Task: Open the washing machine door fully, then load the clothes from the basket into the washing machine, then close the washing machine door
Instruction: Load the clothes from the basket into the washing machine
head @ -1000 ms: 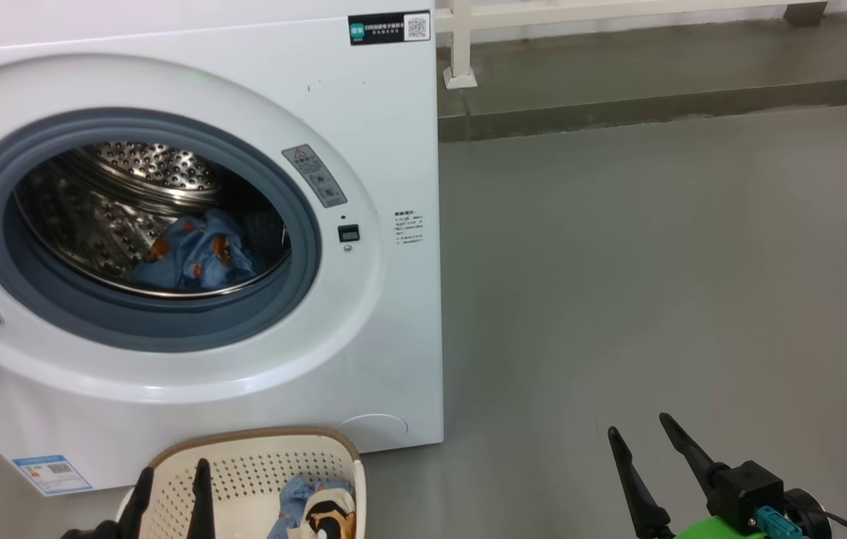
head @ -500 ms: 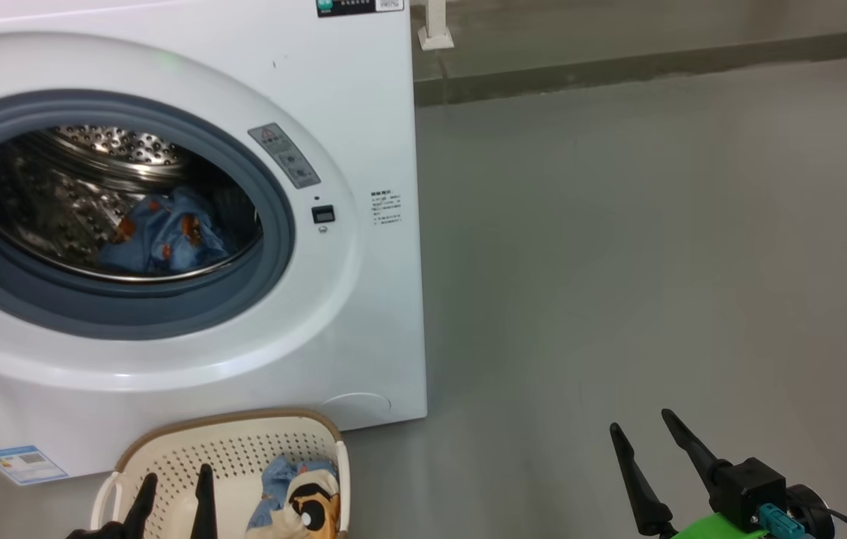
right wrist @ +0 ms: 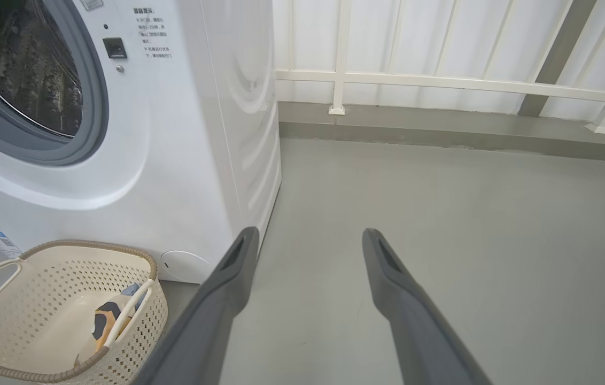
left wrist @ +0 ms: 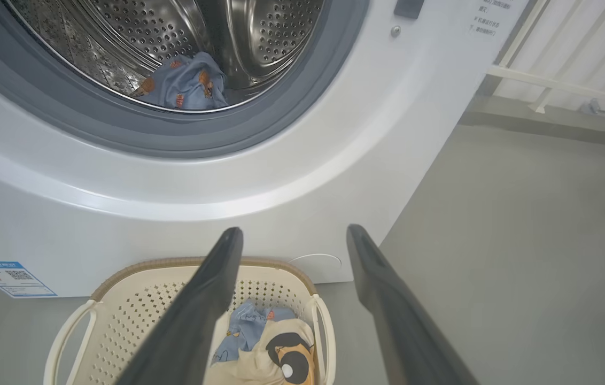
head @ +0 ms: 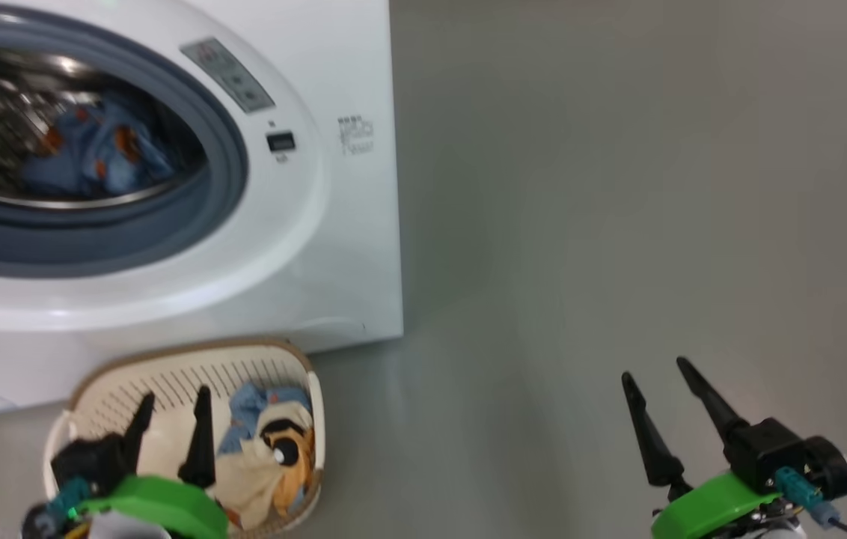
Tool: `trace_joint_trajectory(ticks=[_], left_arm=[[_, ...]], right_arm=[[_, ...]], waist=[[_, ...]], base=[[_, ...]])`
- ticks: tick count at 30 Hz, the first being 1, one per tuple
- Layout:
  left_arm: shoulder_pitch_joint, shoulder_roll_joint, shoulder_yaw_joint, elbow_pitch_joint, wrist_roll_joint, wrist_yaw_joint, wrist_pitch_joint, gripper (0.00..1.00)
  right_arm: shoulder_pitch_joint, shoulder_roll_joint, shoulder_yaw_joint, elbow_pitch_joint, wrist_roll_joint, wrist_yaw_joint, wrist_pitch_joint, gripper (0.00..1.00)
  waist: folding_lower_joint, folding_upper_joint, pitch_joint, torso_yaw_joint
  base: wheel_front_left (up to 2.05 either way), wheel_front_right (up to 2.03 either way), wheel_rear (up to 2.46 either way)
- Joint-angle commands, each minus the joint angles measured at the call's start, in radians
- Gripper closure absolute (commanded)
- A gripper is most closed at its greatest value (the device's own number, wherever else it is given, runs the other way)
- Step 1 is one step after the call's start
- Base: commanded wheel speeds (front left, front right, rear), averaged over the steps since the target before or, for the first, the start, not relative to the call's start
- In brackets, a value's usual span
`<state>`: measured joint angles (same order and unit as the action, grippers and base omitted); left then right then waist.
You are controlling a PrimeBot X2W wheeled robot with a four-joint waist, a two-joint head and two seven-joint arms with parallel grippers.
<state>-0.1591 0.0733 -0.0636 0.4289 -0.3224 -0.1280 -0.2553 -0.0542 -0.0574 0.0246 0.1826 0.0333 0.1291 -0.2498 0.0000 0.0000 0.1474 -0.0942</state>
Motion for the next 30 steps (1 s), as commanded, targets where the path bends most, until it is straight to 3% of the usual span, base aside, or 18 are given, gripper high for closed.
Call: trace_joint_trajectory(ticks=[1,13,20,30], left_arm=[[-0.070,0.036,0.023,0.010,-0.009,-0.003,-0.006,0.00],[-0.308,0.129,-0.037,0.259,-0.033,-0.003,-0.006,0.00],[-0.426,0.191,-0.135,0.421,-0.061,-0.003,-0.006,0.00],[-0.545,0.229,-0.278,0.605,-0.177,-0.003,0.057,0.00]], right_arm=[[-0.040,-0.002,0.015,-0.037,-0.011,0.002,-0.012,0.00],[-0.097,0.006,0.006,-0.089,-0.002,0.002,-0.012,0.00],[-0.119,0.007,0.015,-0.107,0.034,0.002,-0.012,0.00],[-0.132,0.007,0.029,-0.121,0.055,0.002,-0.012,0.00]], waist=[[0.0000,0.0000,0.147,-0.031],[0.0000,0.0000,0.367,-0.096],[0.0000,0.0000,0.454,-0.137],[0.0000,0.0000,0.532,-0.167]], base=[[0.00,0.00,0.00],[0.00,0.00,0.00],[0.00,0.00,0.00],[0.00,0.00,0.00]])
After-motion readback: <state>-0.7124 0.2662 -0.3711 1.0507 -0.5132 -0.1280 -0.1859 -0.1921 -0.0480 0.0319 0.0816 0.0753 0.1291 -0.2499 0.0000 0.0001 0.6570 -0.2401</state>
